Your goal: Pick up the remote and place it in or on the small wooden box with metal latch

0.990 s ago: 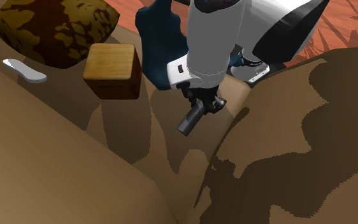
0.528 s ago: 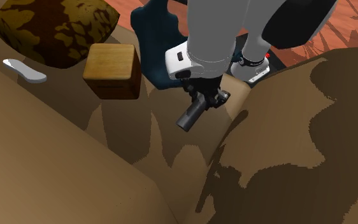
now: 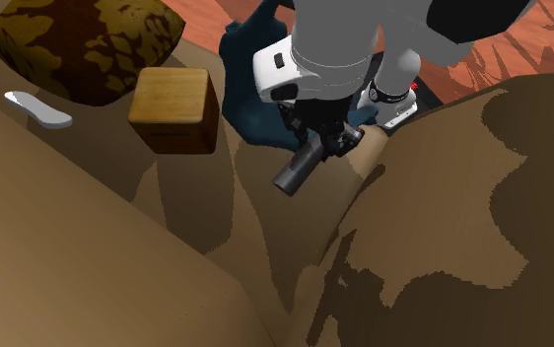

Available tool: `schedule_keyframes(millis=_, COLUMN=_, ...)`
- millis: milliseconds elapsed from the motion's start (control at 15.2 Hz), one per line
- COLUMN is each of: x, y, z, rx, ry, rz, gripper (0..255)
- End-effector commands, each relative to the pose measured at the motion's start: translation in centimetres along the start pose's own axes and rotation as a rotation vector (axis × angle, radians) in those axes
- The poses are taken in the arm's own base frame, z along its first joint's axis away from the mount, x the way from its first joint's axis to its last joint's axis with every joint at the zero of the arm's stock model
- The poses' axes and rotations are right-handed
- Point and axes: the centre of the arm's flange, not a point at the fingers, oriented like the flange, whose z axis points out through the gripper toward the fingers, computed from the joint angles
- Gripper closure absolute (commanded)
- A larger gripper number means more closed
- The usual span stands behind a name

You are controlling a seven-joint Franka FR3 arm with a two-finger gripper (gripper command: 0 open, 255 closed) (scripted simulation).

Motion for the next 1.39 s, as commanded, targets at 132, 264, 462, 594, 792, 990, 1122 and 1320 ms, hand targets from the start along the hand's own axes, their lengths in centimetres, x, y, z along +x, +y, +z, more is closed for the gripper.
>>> schedule_keyframes(millis=132, x=0.0, y=-0.1, z=-2.2, rx=0.000, ry=0.000, rz=0.000, gripper=255)
schedule_keyframes(millis=264, x=0.0, y=-0.1, z=-3.3, rx=0.000, ry=0.000, rz=0.000, gripper=255)
schedule_keyframes(millis=462, x=0.0, y=-0.2, z=-4.9, rx=0.000, ry=0.000, rz=0.000, gripper=255)
schedule_keyframes(millis=594, x=0.1, y=1.1, z=-5.3, rx=0.000, ry=0.000, rz=0.000, gripper=255)
schedule_keyframes(millis=792, x=0.2, y=5.0, z=-5.5, rx=0.000, ry=0.000, rz=0.000, gripper=255)
schedule_keyframes(millis=990, x=0.3, y=9.0, z=-5.6, rx=0.000, ry=0.000, rz=0.000, gripper=255)
schedule_keyframes(millis=1122, x=0.4, y=11.6, z=-5.7, rx=0.000, ry=0.000, rz=0.000, gripper=255)
schedule_keyframes(millis=1320, x=0.5, y=15.6, z=-5.8, rx=0.000, ry=0.000, rz=0.000, gripper=255)
